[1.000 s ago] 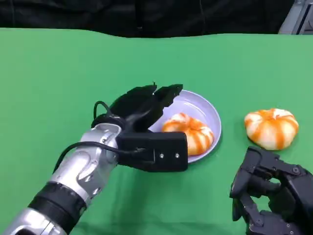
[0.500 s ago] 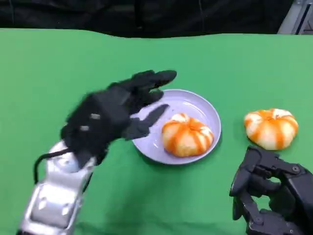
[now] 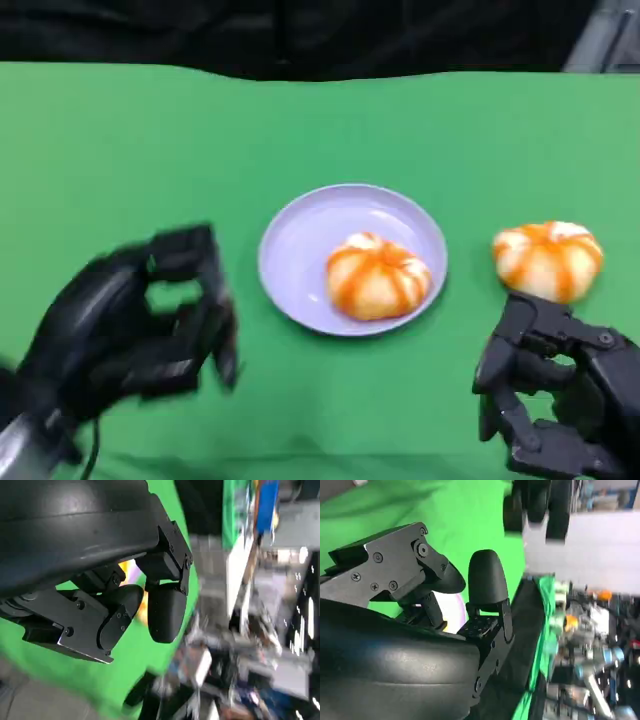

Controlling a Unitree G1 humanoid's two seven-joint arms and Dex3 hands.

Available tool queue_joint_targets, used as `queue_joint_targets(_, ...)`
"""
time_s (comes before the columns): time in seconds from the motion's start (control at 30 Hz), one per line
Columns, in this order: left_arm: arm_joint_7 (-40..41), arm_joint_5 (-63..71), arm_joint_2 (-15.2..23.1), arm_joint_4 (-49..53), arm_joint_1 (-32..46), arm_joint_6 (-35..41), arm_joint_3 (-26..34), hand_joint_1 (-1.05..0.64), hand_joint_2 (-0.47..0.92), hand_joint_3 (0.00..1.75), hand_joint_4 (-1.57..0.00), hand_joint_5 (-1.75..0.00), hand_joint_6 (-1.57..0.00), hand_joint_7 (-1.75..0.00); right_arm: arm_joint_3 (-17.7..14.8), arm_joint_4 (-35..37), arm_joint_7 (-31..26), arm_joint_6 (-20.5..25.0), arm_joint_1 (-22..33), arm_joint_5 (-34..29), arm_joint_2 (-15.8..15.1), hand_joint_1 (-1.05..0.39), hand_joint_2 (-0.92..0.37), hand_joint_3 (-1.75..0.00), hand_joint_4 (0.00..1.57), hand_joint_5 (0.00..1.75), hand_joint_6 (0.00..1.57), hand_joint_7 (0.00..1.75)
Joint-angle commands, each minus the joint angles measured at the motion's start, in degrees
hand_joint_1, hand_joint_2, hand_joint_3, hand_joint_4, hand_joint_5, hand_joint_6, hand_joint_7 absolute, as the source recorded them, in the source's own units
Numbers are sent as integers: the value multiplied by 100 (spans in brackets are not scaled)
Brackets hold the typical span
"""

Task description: Grasp the bread from the table and place it into the plate.

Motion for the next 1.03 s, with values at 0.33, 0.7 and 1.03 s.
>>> queue_joint_targets(0.33,-504,-226,164,536,1139,-1095,383,6,68,129,-96,-175,-78,-175,-182,250,98,-239,-35,59,-77,0,-64,-111,79,175,67,154)
queue_joint_targets(0.7,-333,-79,186,717,997,-1214,291,10,66,137,-98,-175,-77,-175,-175,193,123,-161,-12,213,-63,-2,-65,-111,80,175,67,156)
queue_joint_targets(1.03,-295,111,205,807,957,-1445,216,10,67,136,-98,-175,-77,-175,-214,206,124,-151,-32,171,-113,-1,-65,-110,79,175,67,156)
